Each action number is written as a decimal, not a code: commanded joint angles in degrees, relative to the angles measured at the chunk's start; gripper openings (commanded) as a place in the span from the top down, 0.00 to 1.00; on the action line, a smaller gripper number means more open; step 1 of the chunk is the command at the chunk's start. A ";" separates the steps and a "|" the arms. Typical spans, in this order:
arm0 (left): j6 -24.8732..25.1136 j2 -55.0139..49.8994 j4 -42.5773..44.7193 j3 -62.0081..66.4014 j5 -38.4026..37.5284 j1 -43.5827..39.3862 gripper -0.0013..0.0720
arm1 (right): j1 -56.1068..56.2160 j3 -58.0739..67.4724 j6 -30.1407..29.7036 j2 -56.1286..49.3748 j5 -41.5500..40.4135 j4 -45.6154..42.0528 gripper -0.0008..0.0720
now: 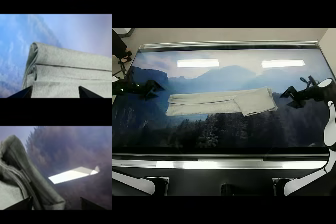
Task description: Fold the shirts.
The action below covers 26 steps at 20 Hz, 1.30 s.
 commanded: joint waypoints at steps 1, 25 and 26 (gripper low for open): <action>0.50 4.20 0.00 0.55 -1.09 -1.44 0.08 | -0.70 0.09 -0.63 -4.44 3.43 9.99 0.00; -1.66 -12.11 -20.72 -6.25 19.21 -48.52 0.93 | 22.75 0.11 8.44 33.05 10.58 0.39 0.93; -1.66 -12.70 -23.08 -6.27 19.80 -49.68 0.93 | 22.75 0.11 8.98 34.93 10.84 0.28 0.93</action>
